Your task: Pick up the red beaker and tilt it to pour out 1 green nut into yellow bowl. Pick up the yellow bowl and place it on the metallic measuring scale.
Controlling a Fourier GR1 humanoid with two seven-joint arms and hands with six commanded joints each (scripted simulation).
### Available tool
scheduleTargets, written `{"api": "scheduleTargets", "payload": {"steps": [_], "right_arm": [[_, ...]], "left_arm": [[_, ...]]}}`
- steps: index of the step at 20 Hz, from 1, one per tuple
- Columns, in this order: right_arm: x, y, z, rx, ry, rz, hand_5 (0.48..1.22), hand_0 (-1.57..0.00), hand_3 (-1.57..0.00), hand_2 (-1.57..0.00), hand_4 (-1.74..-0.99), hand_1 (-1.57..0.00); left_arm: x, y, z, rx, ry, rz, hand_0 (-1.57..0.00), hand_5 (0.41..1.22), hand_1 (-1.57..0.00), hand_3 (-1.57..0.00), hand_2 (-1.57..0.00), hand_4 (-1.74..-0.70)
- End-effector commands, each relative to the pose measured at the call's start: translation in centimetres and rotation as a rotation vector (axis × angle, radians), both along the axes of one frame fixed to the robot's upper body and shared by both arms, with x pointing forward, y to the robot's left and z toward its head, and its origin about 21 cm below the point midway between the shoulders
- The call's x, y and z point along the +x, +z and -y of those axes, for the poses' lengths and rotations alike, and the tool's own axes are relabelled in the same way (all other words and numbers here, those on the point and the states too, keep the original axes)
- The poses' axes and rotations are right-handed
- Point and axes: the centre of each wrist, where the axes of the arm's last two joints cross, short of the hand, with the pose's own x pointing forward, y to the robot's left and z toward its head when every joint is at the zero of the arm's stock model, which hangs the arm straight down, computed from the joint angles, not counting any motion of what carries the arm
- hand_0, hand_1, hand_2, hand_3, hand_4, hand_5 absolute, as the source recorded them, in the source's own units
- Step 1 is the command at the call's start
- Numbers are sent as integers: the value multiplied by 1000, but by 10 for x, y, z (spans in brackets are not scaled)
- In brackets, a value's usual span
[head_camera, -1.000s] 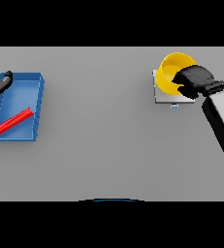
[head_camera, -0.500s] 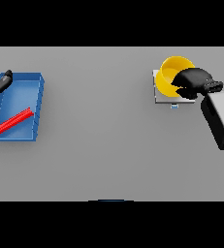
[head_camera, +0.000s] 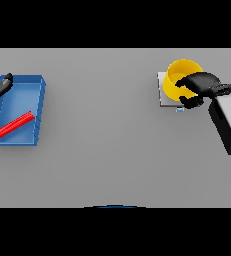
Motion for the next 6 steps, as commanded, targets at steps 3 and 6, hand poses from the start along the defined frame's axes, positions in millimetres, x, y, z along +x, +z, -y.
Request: {"api": "scheduleTargets", "payload": {"steps": [3, 6], "right_arm": [[-1, -4, 2, -18, -31, -20, 799, -77, -352, -202, -1431, -124], [0, -2, 3, -15, -47, -28, 759, -39, -272, -103, -1410, -63]], "left_arm": [[1, 6, 1, -5, -3, 13, 1, 697, 1, 1, 1, -722], [1, 6, 2, -6, -7, 15, 1, 693, 1, 1, 1, -720]]}}
